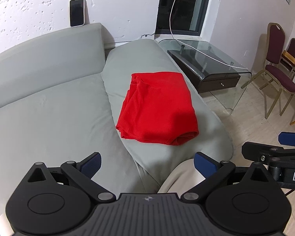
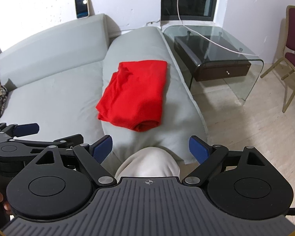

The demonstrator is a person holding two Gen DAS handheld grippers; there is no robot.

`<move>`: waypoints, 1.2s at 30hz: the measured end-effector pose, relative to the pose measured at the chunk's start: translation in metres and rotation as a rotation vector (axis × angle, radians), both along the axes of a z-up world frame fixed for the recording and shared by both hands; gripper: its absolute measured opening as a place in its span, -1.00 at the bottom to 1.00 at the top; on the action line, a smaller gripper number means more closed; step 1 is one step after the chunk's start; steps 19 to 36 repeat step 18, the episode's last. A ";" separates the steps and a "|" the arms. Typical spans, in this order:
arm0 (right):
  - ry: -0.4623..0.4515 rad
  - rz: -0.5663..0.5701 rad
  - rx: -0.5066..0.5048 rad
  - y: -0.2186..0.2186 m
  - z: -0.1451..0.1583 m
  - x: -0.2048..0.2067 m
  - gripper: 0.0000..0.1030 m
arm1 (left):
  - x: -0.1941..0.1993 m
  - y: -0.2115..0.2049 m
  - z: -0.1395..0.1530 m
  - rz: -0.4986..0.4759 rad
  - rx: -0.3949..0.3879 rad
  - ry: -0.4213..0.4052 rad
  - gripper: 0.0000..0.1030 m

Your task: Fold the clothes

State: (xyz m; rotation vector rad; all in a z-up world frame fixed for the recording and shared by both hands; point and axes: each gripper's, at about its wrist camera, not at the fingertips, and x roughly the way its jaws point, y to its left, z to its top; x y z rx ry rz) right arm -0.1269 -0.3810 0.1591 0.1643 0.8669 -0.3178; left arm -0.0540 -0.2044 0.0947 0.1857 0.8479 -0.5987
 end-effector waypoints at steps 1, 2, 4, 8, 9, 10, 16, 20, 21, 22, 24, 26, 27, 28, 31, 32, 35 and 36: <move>0.001 -0.002 0.001 0.000 0.000 0.000 0.74 | 0.000 0.000 0.000 -0.001 0.001 0.000 0.95; 0.000 -0.004 0.003 0.000 0.000 0.000 0.73 | 0.000 -0.001 0.000 -0.002 0.001 0.001 0.95; 0.002 -0.007 0.006 -0.001 -0.001 0.000 0.73 | 0.001 -0.003 -0.001 0.001 0.004 0.003 0.95; 0.007 -0.010 0.004 -0.002 -0.003 0.002 0.74 | 0.002 -0.005 -0.002 0.000 0.010 0.006 0.95; 0.008 -0.010 0.006 -0.002 -0.003 0.002 0.73 | 0.002 -0.005 -0.002 0.001 0.014 0.005 0.95; 0.008 -0.010 0.007 -0.002 -0.004 0.002 0.73 | 0.002 -0.005 -0.003 0.001 0.017 0.005 0.95; 0.007 -0.015 0.019 -0.003 -0.005 0.003 0.73 | 0.003 -0.006 -0.002 0.005 0.022 0.001 0.95; 0.007 -0.016 0.022 -0.004 -0.005 0.003 0.74 | 0.004 -0.007 -0.002 0.005 0.023 -0.003 0.95; 0.007 -0.016 0.022 -0.004 -0.005 0.003 0.74 | 0.004 -0.007 -0.002 0.005 0.023 -0.003 0.95; 0.007 -0.016 0.022 -0.004 -0.005 0.003 0.74 | 0.004 -0.007 -0.002 0.005 0.023 -0.003 0.95; 0.007 -0.016 0.022 -0.004 -0.005 0.003 0.74 | 0.004 -0.007 -0.002 0.005 0.023 -0.003 0.95; 0.007 -0.016 0.022 -0.004 -0.005 0.003 0.74 | 0.004 -0.007 -0.002 0.005 0.023 -0.003 0.95; 0.007 -0.016 0.022 -0.004 -0.005 0.003 0.74 | 0.004 -0.007 -0.002 0.005 0.023 -0.003 0.95; 0.007 -0.016 0.022 -0.004 -0.005 0.003 0.74 | 0.004 -0.007 -0.002 0.005 0.023 -0.003 0.95; 0.007 -0.016 0.022 -0.004 -0.005 0.003 0.74 | 0.004 -0.007 -0.002 0.005 0.023 -0.003 0.95; 0.007 -0.016 0.022 -0.004 -0.005 0.003 0.74 | 0.004 -0.007 -0.002 0.005 0.023 -0.003 0.95; 0.007 -0.016 0.022 -0.004 -0.005 0.003 0.74 | 0.004 -0.007 -0.002 0.005 0.023 -0.003 0.95; 0.007 -0.016 0.022 -0.004 -0.005 0.003 0.74 | 0.004 -0.007 -0.002 0.005 0.023 -0.003 0.95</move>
